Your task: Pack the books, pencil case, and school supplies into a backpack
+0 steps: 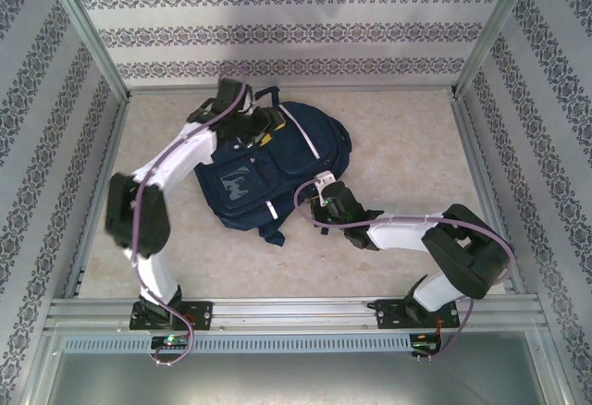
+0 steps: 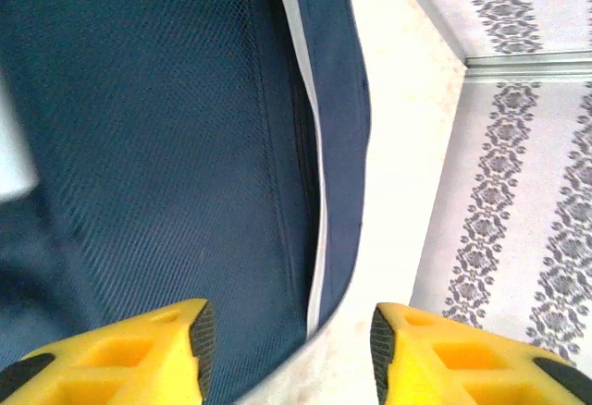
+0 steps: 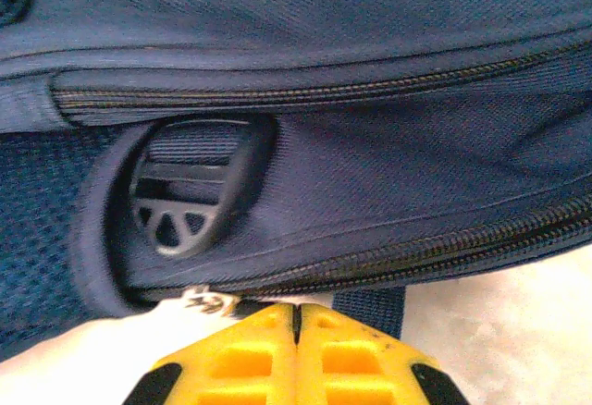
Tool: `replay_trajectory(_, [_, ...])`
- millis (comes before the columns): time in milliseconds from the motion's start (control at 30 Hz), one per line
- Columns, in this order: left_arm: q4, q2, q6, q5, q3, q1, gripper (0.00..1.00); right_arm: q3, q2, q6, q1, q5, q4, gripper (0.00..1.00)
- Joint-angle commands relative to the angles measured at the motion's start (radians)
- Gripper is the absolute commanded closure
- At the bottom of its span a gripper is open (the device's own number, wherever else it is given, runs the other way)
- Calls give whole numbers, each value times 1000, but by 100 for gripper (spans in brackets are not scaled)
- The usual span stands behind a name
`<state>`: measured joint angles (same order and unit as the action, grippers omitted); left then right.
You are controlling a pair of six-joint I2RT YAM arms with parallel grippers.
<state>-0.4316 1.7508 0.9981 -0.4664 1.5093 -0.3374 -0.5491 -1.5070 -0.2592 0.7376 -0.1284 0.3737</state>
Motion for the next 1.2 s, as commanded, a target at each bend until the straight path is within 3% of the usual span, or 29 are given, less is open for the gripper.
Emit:
replay_trajectory(0, [-37, -185, -41, 76, -181, 20, 47, 9, 81, -14, -1, 72, -79, 100])
replay_trajectory(67, [-28, -288, -28, 101, -302, 26, 44, 8, 100, -28, -12, 90, -112, 100])
replay_trajectory(167, [-39, -416, -32, 146, -442, 28, 39, 0, 104, -43, -26, 99, -159, 90])
replay_trajectory(233, [-30, -493, -29, 168, -527, 27, 39, 13, 95, -23, -24, 115, -137, 82])
replay_trajectory(400, [-14, -633, -36, 205, -676, 29, 39, 58, 71, 53, 4, 98, -19, 75])
replay_trajectory(533, [-22, -713, -69, 254, -721, 28, 40, 182, 1, 235, 97, 15, 321, 67])
replay_trajectory(700, [27, -779, -81, 284, -770, 28, 40, 199, -169, 191, 98, -91, 563, 61])
replay_trajectory(900, [78, -792, -70, 246, -807, 29, 40, 183, -323, 161, 112, -191, 765, 59])
replay_trajectory(1167, [114, -844, -34, 235, -890, 30, 42, 133, -400, 173, 117, -262, 815, 61])
